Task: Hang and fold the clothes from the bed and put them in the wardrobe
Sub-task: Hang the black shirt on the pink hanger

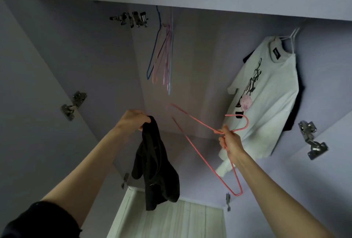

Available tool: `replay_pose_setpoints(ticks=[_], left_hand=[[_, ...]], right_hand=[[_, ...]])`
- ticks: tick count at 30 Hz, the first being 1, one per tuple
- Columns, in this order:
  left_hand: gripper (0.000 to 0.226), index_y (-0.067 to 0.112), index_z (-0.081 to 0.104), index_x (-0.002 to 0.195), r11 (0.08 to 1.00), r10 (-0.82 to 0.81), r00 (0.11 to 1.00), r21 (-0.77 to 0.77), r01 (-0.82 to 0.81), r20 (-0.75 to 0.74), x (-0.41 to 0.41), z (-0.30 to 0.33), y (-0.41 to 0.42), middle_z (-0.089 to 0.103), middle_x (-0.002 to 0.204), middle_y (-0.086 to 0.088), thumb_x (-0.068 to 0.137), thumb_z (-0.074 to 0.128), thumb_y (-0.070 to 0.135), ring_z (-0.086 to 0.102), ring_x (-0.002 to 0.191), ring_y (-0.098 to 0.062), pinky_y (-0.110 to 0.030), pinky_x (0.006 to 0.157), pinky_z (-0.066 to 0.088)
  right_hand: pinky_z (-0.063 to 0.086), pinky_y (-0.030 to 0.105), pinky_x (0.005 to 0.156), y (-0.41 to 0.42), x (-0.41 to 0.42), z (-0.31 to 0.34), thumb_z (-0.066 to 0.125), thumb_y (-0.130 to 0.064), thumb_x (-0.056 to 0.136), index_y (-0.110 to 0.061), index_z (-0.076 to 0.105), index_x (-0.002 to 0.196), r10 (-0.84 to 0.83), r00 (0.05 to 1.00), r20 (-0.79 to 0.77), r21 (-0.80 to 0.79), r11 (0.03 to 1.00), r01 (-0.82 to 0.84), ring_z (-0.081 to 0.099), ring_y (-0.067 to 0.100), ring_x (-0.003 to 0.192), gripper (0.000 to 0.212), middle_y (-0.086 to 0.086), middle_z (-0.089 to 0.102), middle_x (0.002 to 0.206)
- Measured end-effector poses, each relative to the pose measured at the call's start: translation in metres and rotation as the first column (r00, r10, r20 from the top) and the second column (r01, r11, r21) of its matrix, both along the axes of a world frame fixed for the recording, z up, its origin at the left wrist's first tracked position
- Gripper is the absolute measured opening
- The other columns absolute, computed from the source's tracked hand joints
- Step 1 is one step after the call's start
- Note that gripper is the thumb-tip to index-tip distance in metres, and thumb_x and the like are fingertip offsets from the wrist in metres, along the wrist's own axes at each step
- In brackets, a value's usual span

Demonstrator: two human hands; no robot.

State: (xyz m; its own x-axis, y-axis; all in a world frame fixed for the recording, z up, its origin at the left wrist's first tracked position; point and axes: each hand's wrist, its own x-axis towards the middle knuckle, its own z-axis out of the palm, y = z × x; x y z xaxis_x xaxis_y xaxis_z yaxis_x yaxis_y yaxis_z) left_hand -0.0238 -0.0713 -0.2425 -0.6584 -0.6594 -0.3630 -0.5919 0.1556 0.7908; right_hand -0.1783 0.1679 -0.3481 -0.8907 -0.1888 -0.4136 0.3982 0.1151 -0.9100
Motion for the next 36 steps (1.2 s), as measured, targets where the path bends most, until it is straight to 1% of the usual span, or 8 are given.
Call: replay_pose_setpoints(ticks=[4, 9, 16, 20, 25, 29, 33, 36], left_hand=[[0.013, 0.013, 0.059, 0.075, 0.998, 0.059, 0.997, 0.021, -0.06, 0.048, 0.005, -0.004, -0.001, 0.059, 0.063, -0.001, 0.088, 0.057, 0.013, 0.057, 0.045, -0.005, -0.019, 0.047, 0.035], [0.016, 0.016, 0.057, 0.073, 0.995, 0.095, 0.994, 0.039, -0.097, 0.057, 0.002, -0.007, 0.007, 0.058, 0.064, -0.002, 0.089, 0.056, 0.018, 0.055, 0.053, -0.012, -0.025, 0.056, 0.036], [0.015, 0.018, 0.059, 0.073, 0.999, 0.035, 0.998, 0.023, -0.036, 0.052, 0.001, -0.004, 0.02, 0.057, 0.061, -0.001, 0.087, 0.056, 0.02, 0.053, 0.047, -0.011, -0.024, 0.057, 0.036], [0.013, 0.015, 0.06, 0.075, 1.0, -0.006, 0.999, 0.01, 0.005, 0.034, 0.003, 0.004, 0.023, 0.055, 0.061, -0.002, 0.086, 0.056, 0.019, 0.051, 0.051, -0.014, -0.024, 0.057, 0.034], [0.007, 0.011, 0.06, 0.082, 0.998, -0.019, 0.996, 0.057, 0.024, -0.082, 0.009, 0.019, 0.022, 0.054, 0.066, -0.004, 0.086, 0.058, 0.016, 0.049, 0.055, -0.015, -0.024, 0.056, 0.035], [0.018, 0.016, 0.058, 0.071, 0.987, 0.151, 0.96, 0.089, -0.133, -0.235, 0.015, 0.035, 0.003, 0.05, 0.064, -0.004, 0.088, 0.054, 0.01, 0.045, 0.054, -0.015, -0.024, 0.053, 0.03], [0.016, 0.014, 0.059, 0.069, 0.98, 0.182, 0.955, -0.042, -0.197, -0.235, 0.03, 0.039, -0.022, 0.054, 0.063, -0.003, 0.084, 0.061, 0.009, 0.053, 0.041, -0.004, -0.018, 0.047, 0.039], [0.008, 0.007, 0.065, 0.072, 0.95, 0.083, 0.988, -0.288, -0.118, -0.131, 0.031, 0.025, -0.028, 0.059, 0.072, -0.007, 0.08, 0.063, 0.008, 0.057, 0.072, -0.016, -0.027, 0.065, 0.045]], right_hand=[[0.012, 0.026, 0.052, 0.005, 0.004, 0.001, 0.051, -0.035, 0.095, -0.011, 0.051, 0.069, -0.006, 0.989, 0.149, -0.228, 0.973, 0.04, 0.021, 0.003, 0.031, 0.035, -0.012, 0.027, 0.034], [0.026, 0.023, 0.06, 0.003, 0.007, 0.015, 0.049, -0.042, 0.094, -0.02, 0.039, 0.061, 0.053, 0.954, 0.295, -0.561, 0.818, 0.128, 0.024, 0.007, 0.035, 0.041, -0.009, 0.024, 0.037], [0.038, 0.028, 0.068, -0.013, 0.021, 0.055, 0.06, -0.046, 0.076, -0.019, 0.053, 0.049, 0.2, 0.967, 0.157, -0.859, 0.511, 0.034, 0.034, 0.01, 0.042, 0.039, -0.006, 0.033, 0.043], [0.038, 0.029, 0.07, -0.026, 0.029, 0.072, 0.059, -0.043, 0.076, -0.018, 0.051, 0.046, 0.165, 0.975, 0.146, -0.894, 0.444, 0.059, 0.033, 0.011, 0.042, 0.04, -0.005, 0.031, 0.042], [0.038, 0.026, 0.072, -0.039, 0.039, 0.06, 0.053, -0.035, 0.083, -0.021, 0.05, 0.04, 0.223, 0.969, 0.104, -0.791, 0.61, -0.056, 0.032, 0.007, 0.04, 0.045, -0.007, 0.031, 0.04], [0.033, 0.026, 0.071, -0.035, 0.044, 0.038, 0.052, -0.015, 0.092, -0.02, 0.053, 0.038, 0.302, 0.94, -0.156, -0.451, 0.825, -0.34, 0.034, 0.004, 0.043, 0.054, -0.009, 0.039, 0.042], [0.034, 0.02, 0.067, -0.018, 0.028, 0.039, 0.06, -0.029, 0.089, -0.017, 0.057, 0.05, 0.436, 0.824, -0.362, -0.015, 0.881, -0.472, 0.042, 0.008, 0.056, 0.041, -0.01, 0.045, 0.047], [0.036, 0.004, 0.06, -0.021, 0.019, 0.054, 0.063, -0.029, 0.088, -0.017, 0.059, 0.051, 0.495, 0.741, -0.454, 0.142, 0.861, -0.488, 0.051, -0.008, 0.054, 0.039, -0.018, 0.056, 0.048]])
